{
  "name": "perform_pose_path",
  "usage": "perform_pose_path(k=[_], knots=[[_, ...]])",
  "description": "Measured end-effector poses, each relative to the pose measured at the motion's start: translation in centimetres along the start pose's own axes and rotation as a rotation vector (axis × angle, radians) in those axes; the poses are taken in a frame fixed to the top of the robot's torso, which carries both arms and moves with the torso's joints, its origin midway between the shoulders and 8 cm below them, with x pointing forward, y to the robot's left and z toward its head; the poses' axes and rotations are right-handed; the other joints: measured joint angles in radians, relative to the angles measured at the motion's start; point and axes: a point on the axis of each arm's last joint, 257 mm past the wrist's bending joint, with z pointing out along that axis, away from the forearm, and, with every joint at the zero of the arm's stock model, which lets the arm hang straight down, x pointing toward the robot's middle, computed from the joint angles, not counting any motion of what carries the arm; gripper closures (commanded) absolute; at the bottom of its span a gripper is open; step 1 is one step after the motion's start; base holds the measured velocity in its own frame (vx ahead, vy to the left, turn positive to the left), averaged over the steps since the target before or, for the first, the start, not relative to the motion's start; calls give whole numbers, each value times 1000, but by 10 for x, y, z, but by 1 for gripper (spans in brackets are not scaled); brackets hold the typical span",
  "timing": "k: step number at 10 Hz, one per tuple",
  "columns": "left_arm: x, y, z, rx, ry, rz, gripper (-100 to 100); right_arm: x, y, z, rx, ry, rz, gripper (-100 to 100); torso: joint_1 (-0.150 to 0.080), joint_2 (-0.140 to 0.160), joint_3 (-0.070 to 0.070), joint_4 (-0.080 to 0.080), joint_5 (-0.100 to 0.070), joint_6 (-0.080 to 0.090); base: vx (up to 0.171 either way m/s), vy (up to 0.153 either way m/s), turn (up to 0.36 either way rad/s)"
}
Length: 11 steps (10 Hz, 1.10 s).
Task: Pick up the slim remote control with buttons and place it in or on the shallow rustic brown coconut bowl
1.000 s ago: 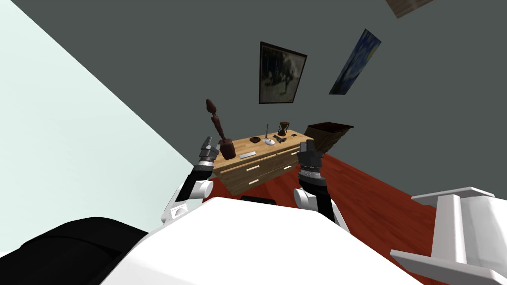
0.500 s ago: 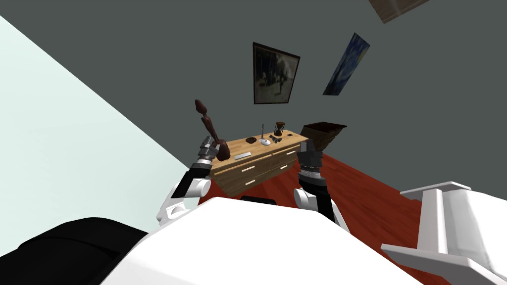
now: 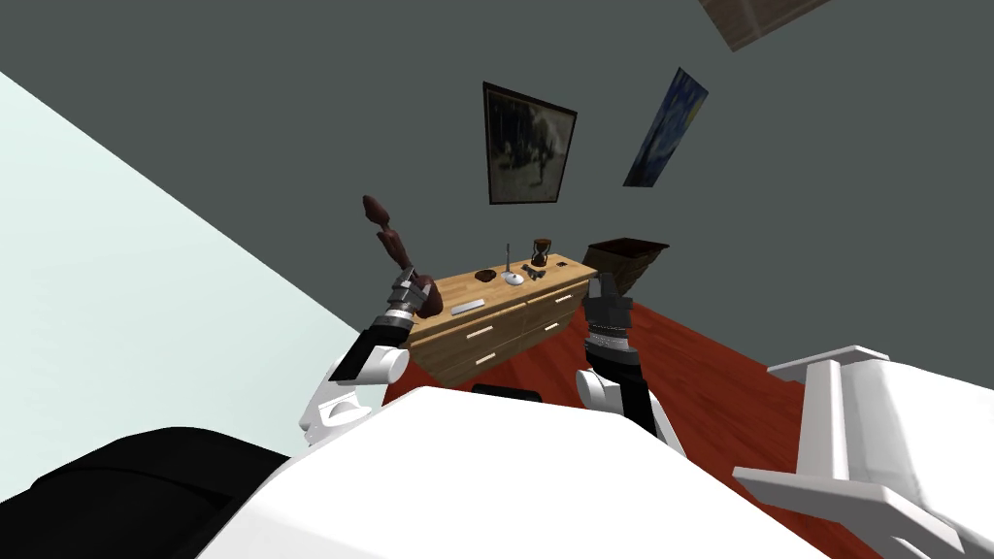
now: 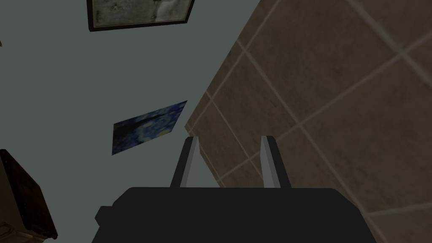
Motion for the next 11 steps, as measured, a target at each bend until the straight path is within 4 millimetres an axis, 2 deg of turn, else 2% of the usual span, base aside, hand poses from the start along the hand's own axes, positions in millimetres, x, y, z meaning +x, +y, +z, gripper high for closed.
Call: perform_pose_path(k=[4, 11], knots=[[-10, 15, 4, -85, -15, -47, -100, 0, 0, 0, 0, 0, 0, 0, -1, -1, 0, 0, 0, 0, 21, -74, -74], [-25, 45, 6, -236, -48, -105, -100, 0, 0, 0, 0, 0, 0, 0, 1, 0, 0, 0, 0, -1, 15, -45, -67]])
